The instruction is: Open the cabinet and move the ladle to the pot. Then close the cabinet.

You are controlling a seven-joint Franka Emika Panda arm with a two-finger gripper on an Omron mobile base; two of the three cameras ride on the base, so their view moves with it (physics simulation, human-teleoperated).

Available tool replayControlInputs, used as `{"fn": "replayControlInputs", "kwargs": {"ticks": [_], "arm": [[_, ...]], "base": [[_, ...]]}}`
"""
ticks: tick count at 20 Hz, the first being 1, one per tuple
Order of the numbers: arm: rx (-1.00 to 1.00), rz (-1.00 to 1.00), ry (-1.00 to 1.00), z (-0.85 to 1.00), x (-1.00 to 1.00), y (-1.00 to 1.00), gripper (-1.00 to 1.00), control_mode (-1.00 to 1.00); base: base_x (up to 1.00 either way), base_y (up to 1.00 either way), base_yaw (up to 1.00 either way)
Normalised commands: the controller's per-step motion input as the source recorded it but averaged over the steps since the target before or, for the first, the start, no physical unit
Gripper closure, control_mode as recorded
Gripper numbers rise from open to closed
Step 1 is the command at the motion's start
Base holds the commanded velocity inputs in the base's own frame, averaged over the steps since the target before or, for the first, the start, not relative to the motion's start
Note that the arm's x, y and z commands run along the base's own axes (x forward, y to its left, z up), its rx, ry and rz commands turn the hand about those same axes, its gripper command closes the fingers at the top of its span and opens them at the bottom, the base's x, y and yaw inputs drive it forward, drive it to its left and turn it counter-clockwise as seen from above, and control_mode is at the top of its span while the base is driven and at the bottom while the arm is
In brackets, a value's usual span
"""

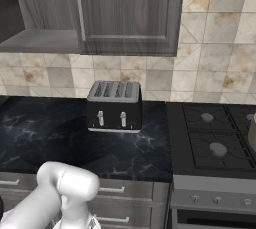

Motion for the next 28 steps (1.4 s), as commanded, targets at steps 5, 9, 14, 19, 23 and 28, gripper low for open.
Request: {"fn": "replayControlInputs", "kwargs": {"ticks": [5, 9, 14, 19, 23, 28], "arm": [[0.16, -0.36, 0.18, -0.14, -0.13, 0.19, -1.00, -1.00], [0.32, -0.41, 0.15, 0.00, -0.51, -0.27, -1.00, -1.00], [0.36, -0.47, 0.24, 0.00, -0.19, -0.25, -1.00, -1.00], [0.37, -0.53, 0.25, 0.00, 0.00, -0.08, -1.00, -1.00], [0.35, -0.60, 0.18, -0.01, 0.01, 0.00, -1.00, -1.00], [0.33, -0.65, 0.10, -0.06, 0.03, 0.00, -1.00, -1.00]], "base": [[0.00, 0.00, 0.00], [0.00, 0.00, 0.00], [0.00, 0.00, 0.00], [0.00, 0.00, 0.00], [0.00, 0.00, 0.00], [0.00, 0.00, 0.00]]}}
